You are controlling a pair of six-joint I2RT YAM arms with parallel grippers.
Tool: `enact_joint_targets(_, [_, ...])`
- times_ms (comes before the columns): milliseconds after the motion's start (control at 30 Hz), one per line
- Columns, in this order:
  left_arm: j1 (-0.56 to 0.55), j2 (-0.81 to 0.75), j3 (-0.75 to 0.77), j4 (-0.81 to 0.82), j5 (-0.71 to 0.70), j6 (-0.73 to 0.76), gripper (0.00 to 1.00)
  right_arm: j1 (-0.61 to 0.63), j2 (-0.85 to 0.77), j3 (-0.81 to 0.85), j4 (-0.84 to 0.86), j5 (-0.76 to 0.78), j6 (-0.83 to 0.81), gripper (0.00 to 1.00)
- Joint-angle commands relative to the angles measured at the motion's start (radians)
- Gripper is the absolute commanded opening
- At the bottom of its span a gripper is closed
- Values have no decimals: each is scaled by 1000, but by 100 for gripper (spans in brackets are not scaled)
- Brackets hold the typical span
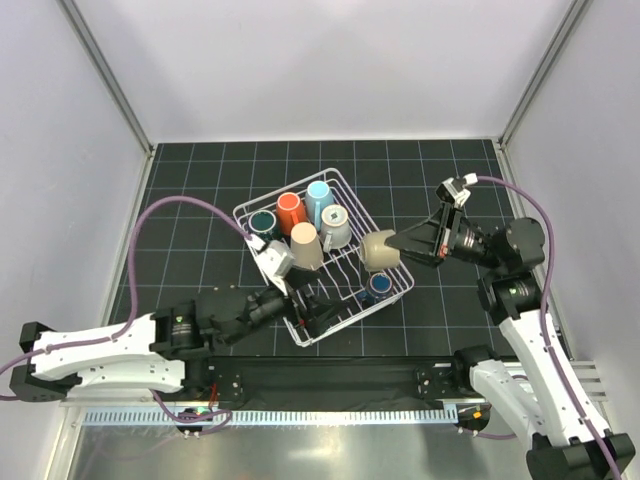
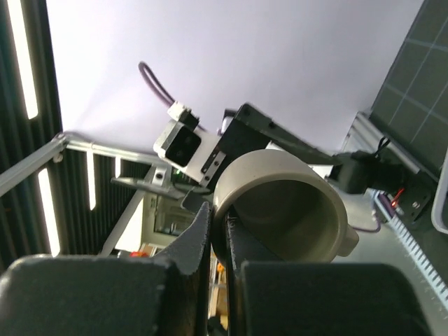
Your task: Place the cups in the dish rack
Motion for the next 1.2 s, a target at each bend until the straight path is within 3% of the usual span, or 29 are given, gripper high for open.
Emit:
enact_joint_targets(0, [-3,51,50,86,68,152,93,19,-39,-25,108,-72,159,4])
enact_joint_targets(133, [-3,120,93,126,122,176,93,28,-68,-49,111,-66,179,4])
enact_joint_targets(233, [-3,159,111,145,145,170,88,36,-77,-56,114,-57,190,4])
enact_joint_targets(300, [-3,176,111,165,168,170,80,39,-85,-56,117,-51,195,4])
enact_joint_targets(467, [-3,197,56,342,164,148,75,42,-94,-105,262,-36,319,4])
enact_joint_targets(667, [-3,248,38,444,151,159,68,43,-110,-99,255,-34,347,4])
enact_joint_targets(833, [-1,288,65,456,167,163,56,42,-117,-100,255,-34,359,4])
enact_joint_targets(967, [-3,292,47,514,171,153,35,42,-125,-105,253,-40,361,4])
enact_joint_targets(1167, [-3,298,42,547,181,136,31,42,-136,-118,241,-42,354,4])
